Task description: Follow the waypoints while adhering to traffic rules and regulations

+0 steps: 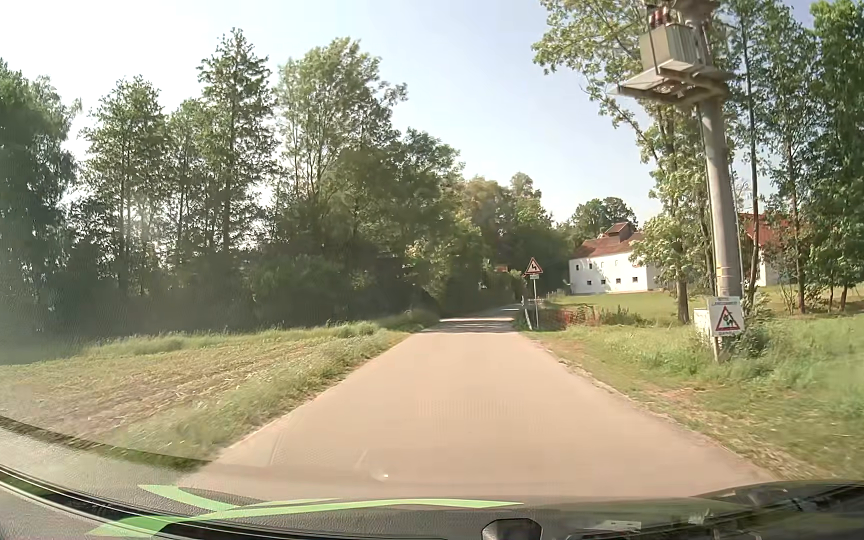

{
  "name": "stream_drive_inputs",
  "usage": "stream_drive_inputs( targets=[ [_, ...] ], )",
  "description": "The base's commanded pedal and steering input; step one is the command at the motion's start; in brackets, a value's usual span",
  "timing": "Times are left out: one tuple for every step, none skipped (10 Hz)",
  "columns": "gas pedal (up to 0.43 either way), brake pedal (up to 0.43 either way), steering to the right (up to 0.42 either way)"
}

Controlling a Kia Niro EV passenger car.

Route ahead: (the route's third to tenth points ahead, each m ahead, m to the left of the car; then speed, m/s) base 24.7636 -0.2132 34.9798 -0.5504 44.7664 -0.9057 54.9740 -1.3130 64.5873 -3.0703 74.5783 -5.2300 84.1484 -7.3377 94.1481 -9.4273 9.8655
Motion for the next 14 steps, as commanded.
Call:
stream_drive_inputs(
  targets=[
    [0.130,0.000,-0.001],
    [0.130,0.000,-0.001],
    [0.130,0.000,0.000],
    [0.130,0.000,0.000],
    [0.130,0.000,0.000],
    [0.130,0.000,0.000],
    [0.130,0.000,0.000],
    [0.130,0.000,0.000],
    [0.130,0.000,0.001],
    [0.130,0.000,0.001],
    [0.130,0.000,0.001],
    [0.130,0.000,0.001],
    [0.130,0.000,0.001],
    [0.130,0.000,0.002]
  ],
)
